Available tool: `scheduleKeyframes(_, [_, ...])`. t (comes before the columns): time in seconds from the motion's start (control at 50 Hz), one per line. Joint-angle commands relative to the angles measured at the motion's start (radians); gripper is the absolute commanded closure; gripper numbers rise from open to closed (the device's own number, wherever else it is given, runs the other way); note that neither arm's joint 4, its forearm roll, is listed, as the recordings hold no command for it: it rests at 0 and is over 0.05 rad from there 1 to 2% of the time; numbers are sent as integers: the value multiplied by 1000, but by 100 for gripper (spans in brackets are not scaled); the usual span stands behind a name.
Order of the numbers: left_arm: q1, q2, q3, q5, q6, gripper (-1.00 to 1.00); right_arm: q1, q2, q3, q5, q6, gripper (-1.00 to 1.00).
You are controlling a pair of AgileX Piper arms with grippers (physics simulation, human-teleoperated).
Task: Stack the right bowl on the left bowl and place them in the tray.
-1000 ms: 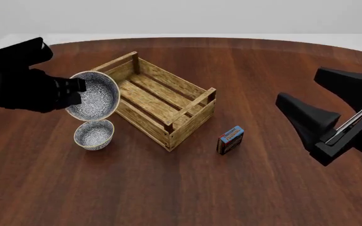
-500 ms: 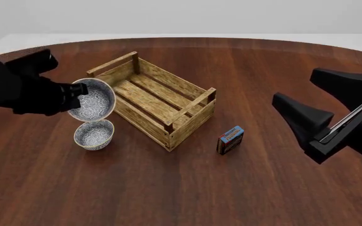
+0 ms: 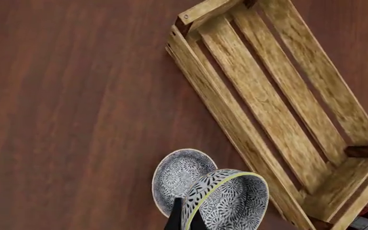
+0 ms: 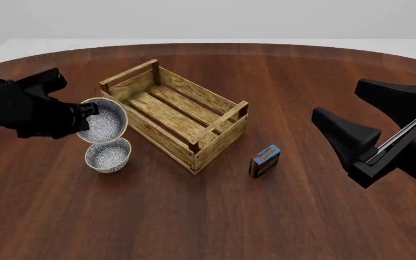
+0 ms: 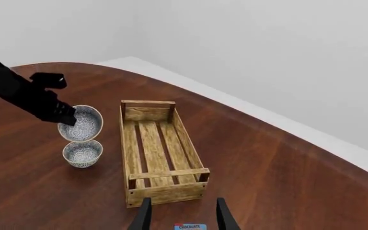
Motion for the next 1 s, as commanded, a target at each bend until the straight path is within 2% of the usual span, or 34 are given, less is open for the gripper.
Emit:
scheduleKeyframes(0.02, [-42, 32, 41, -32, -7, 100, -7, -2, -1, 1, 0, -100])
scheduleKeyframes(1.0, [-36, 133, 137, -162, -26, 100, -5, 1, -1, 0, -3, -100])
